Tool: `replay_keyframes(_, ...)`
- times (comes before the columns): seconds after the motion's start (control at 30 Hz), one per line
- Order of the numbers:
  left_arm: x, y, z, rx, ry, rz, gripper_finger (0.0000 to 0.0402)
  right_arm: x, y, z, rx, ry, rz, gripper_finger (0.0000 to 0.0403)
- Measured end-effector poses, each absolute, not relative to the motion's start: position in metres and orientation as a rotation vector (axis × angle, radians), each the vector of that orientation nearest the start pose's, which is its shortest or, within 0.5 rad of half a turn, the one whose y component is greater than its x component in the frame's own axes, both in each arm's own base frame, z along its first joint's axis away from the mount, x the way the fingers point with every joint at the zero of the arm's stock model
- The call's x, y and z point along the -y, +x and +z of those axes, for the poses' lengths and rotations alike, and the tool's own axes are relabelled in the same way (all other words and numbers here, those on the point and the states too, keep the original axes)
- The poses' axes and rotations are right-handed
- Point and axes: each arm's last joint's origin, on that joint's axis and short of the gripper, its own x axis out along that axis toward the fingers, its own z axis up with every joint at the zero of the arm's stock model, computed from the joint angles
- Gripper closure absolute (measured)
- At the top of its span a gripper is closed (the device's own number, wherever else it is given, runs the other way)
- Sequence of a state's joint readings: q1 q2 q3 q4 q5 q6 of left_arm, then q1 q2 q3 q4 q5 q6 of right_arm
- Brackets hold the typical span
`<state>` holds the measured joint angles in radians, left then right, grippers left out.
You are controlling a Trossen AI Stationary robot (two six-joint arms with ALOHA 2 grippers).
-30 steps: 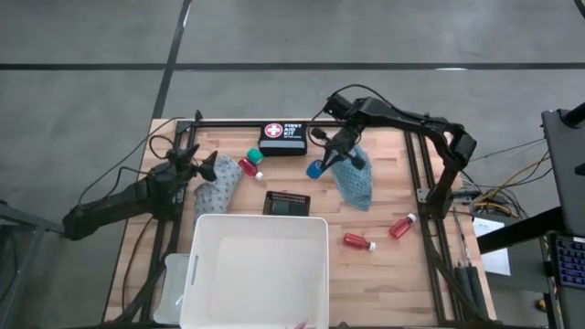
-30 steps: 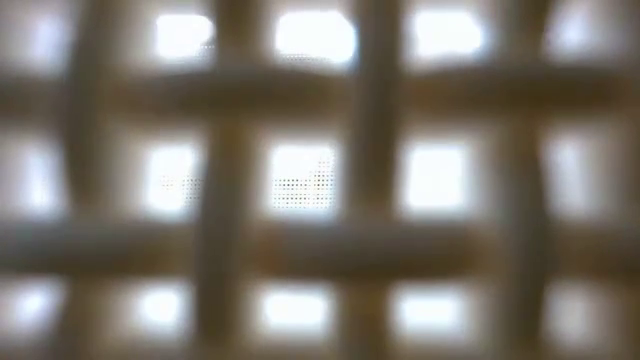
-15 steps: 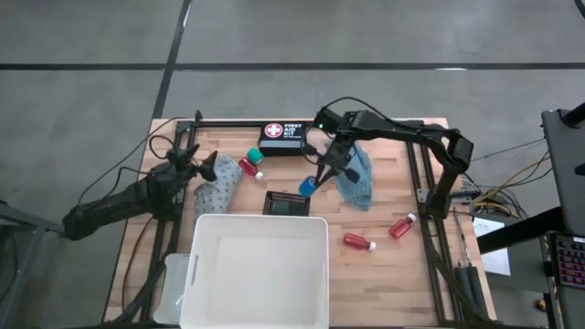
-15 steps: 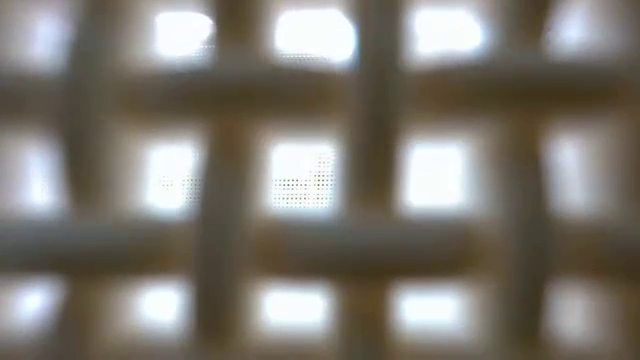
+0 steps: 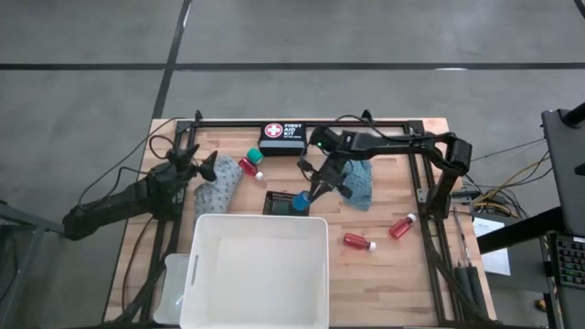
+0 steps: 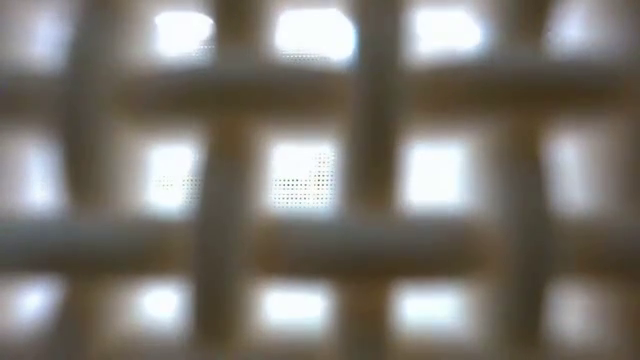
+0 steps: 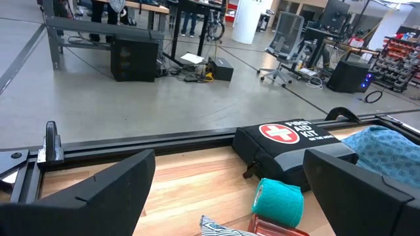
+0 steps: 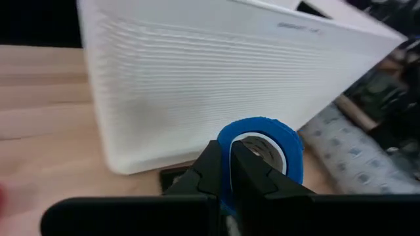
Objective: Pick & Place Medicine items
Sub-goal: Put the blue bandage into the black bin
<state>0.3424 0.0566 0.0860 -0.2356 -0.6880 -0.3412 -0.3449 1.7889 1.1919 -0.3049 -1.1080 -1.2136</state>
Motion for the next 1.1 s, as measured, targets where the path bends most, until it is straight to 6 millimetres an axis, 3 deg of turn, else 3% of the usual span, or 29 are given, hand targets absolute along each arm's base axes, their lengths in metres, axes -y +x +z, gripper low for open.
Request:
replay_keyframes(0.2,-0.047,0.076,0.167,-0.035,-0.272,1.052,0.0009,0.093,0.353,0.194,-0.103,-0.467,0.891,0.039)
replay_keyframes(0.4,-0.047,0.076,0.167,-0.034,-0.273,1.051,0.0009,0.092,0.344,0.174,-0.188,-0.482,0.814,0.039)
replay_keyframes(0.63,-0.047,0.076,0.167,-0.035,-0.272,1.052,0.0009,0.089,0.344,0.169,-0.246,-0.48,0.768,0.039)
replay_keyframes(0.9,-0.047,0.077,0.167,-0.038,-0.272,1.052,0.0009,0.09,0.364,0.146,-0.301,-0.395,0.788,0.039)
replay_keyframes(1.1,-0.047,0.077,0.166,-0.047,-0.27,1.054,0.0009,0.094,0.375,0.149,-0.299,-0.398,0.781,0.039)
